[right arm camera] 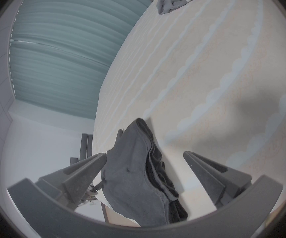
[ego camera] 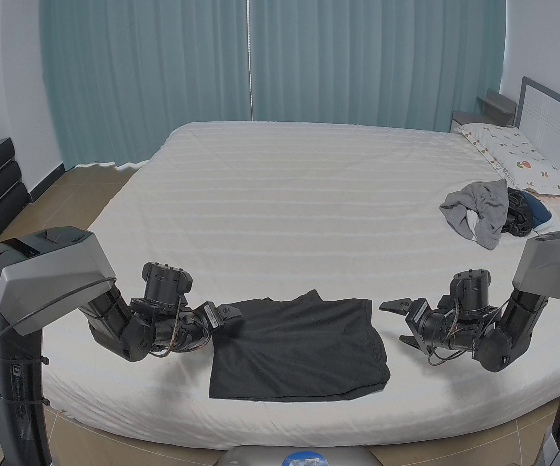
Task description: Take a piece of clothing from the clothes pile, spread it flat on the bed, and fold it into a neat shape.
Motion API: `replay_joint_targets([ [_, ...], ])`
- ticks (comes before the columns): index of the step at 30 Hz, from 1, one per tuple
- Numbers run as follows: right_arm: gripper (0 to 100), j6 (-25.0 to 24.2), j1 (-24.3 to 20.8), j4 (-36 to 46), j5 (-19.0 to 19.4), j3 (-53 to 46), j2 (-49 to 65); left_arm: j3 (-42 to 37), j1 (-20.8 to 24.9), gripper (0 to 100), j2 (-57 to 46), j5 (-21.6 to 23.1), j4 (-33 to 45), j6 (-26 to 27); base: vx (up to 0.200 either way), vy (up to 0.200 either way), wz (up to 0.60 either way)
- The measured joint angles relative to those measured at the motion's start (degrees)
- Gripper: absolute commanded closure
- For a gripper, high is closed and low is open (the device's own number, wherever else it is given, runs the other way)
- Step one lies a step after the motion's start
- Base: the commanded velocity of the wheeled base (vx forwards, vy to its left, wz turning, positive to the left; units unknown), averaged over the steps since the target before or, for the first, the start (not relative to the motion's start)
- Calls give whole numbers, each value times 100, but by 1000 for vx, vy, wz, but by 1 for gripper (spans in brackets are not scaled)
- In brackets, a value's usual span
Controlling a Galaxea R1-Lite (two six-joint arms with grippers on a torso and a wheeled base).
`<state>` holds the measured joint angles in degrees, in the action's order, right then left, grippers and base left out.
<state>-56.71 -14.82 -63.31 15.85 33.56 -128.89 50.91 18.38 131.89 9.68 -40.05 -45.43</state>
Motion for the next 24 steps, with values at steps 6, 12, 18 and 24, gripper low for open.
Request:
replay_joint_targets([
  [6, 0, 307, -207, -151, -26, -250, 127, -28, -87, 0, -227, 4, 26, -123, 0, 0, 0],
  [12, 0, 492, -356, -128, -99, -377, 323, -373, -235, 0, -597, -13, 17, -132, 0, 0, 0],
  [18, 0, 1352, -406, -107, -558, -934, 1169, -885, -519, 0, -1635, -46, 26, -202, 0, 0, 0],
  [24, 0, 2072, -358, -101, -1123, -1487, 2291, -1335, -635, 0, -2894, -218, 26, -208, 0, 0, 0],
])
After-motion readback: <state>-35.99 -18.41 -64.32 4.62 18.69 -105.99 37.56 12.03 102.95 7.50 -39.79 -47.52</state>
